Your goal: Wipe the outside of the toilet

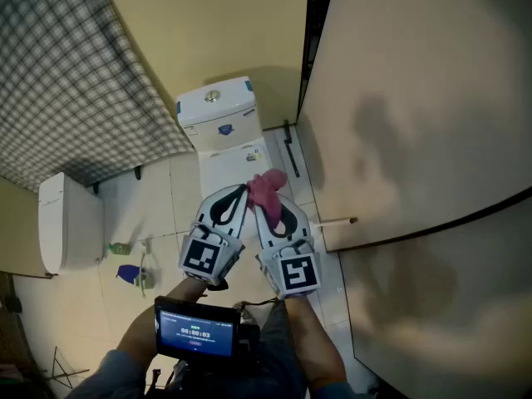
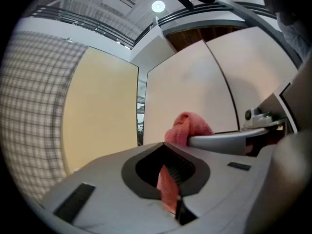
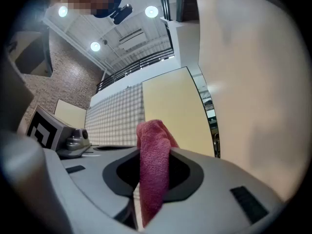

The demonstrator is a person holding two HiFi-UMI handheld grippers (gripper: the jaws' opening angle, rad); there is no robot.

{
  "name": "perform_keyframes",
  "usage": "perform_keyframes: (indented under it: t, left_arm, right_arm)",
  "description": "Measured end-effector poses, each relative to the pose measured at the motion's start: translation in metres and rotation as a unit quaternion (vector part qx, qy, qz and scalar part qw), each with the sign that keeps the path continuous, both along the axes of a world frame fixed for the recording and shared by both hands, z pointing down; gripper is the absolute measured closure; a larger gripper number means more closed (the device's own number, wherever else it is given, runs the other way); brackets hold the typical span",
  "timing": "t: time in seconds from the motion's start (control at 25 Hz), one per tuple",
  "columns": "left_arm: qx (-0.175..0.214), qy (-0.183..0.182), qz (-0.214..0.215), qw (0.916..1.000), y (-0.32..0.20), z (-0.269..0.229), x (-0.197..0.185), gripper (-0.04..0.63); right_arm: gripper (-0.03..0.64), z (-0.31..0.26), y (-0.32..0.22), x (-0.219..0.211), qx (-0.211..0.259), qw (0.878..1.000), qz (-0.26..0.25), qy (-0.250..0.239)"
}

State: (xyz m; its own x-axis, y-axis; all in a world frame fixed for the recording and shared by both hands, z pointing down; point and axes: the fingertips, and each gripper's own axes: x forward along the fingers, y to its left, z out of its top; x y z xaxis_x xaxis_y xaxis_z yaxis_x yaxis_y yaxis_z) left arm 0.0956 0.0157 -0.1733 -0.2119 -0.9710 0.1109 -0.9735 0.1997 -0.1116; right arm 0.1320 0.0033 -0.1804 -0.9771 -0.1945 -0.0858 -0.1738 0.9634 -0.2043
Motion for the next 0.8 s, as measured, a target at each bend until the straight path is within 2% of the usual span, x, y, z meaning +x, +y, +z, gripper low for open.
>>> perform_keyframes:
  t: [0.16, 0.28, 0.4, 0.6, 0.8]
  left_arm:
    - [0.001, 0.015, -0.021, 0.9997, -0.111, 0.044, -0.037, 0.575]
    - [-0.023, 0.02, -0.041, 0.9987, -0.183, 0.086, -0.073, 0.575]
    - [-0.048, 0.009, -0.039, 0.9981, -0.24, 0.13, -0.102, 0.577]
    - [-0.084, -0.018, -0.025, 0.996, -0.295, 0.2, -0.147, 0.575]
    - [-0.116, -0.038, 0.006, 0.9924, -0.331, 0.28, -0.183, 0.576]
  right_arm:
    - [0.532, 0.043, -0.106, -0.036, -0.015, 1.0, -0.002, -0.006]
    - [0.531, 0.087, -0.172, -0.069, -0.033, 0.999, -0.023, 0.016]
    - [0.531, 0.138, -0.227, -0.097, -0.059, 0.997, -0.03, 0.037]
    - [0.531, 0.221, -0.279, -0.14, -0.083, 0.995, -0.033, 0.038]
    - [0.531, 0.313, -0.294, -0.18, -0.12, 0.99, -0.045, 0.052]
